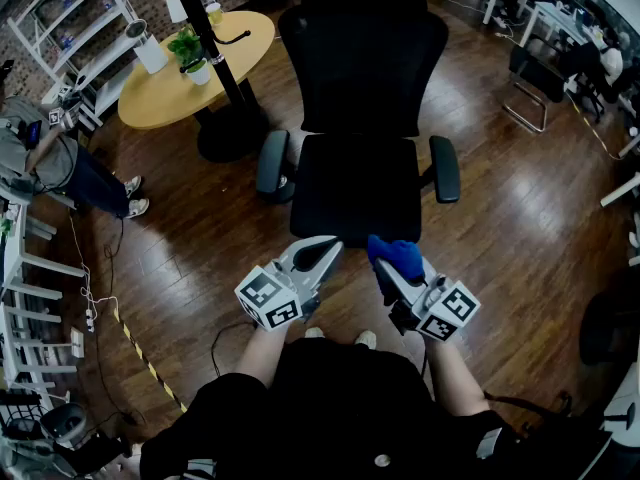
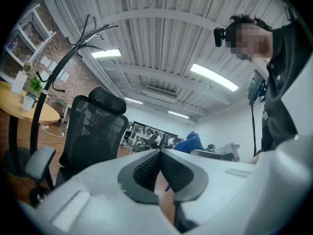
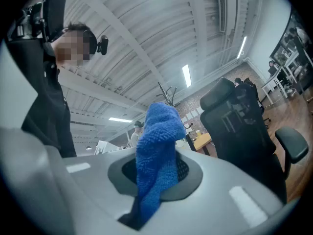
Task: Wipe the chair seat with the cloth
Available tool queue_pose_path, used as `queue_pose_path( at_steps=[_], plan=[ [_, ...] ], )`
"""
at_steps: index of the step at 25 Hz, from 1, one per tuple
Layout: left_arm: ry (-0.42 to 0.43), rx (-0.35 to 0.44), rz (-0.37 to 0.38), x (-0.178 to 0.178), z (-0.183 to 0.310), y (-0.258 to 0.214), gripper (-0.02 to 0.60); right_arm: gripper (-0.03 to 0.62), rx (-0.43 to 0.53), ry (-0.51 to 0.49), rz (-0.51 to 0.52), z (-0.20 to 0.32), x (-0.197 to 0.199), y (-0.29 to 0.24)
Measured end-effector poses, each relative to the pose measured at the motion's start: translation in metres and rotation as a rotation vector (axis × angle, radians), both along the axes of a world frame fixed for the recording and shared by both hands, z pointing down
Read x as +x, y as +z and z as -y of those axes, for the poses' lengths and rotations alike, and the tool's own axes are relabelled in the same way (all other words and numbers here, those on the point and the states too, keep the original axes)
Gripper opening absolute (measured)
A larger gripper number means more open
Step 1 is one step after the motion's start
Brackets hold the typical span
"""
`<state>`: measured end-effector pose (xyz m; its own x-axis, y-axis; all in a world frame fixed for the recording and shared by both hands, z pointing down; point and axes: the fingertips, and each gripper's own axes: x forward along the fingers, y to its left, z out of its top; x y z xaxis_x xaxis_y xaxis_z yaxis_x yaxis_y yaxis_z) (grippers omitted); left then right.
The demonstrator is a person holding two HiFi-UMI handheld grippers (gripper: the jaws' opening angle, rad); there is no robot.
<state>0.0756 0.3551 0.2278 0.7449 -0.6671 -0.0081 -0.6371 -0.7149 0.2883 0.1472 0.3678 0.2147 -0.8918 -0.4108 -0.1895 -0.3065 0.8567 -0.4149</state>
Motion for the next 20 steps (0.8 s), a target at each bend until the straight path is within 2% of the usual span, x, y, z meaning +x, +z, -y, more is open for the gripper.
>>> queue_pose_path(
  at_steps=[6, 14, 20],
  plan=[
    [-0.037, 0.017, 0.021, 0.005, 0.031, -0.003, -0.008, 0.039, 0.014, -0.008, -0.011, 0.040, 0.012, 0.004],
    [-0.076, -0.008, -0.004, -0.040, 0.098, 0.021, -0.008, 0.040, -0.005, 0.026, -0.041, 0.116, -0.014, 0.026],
    [0.010, -0.026, -0.072, -0.083, 0.187, 0.036, -0.008, 0.040, -0.024, 0.098, -0.115, 0.200, -0.055, 0.034]
  ],
)
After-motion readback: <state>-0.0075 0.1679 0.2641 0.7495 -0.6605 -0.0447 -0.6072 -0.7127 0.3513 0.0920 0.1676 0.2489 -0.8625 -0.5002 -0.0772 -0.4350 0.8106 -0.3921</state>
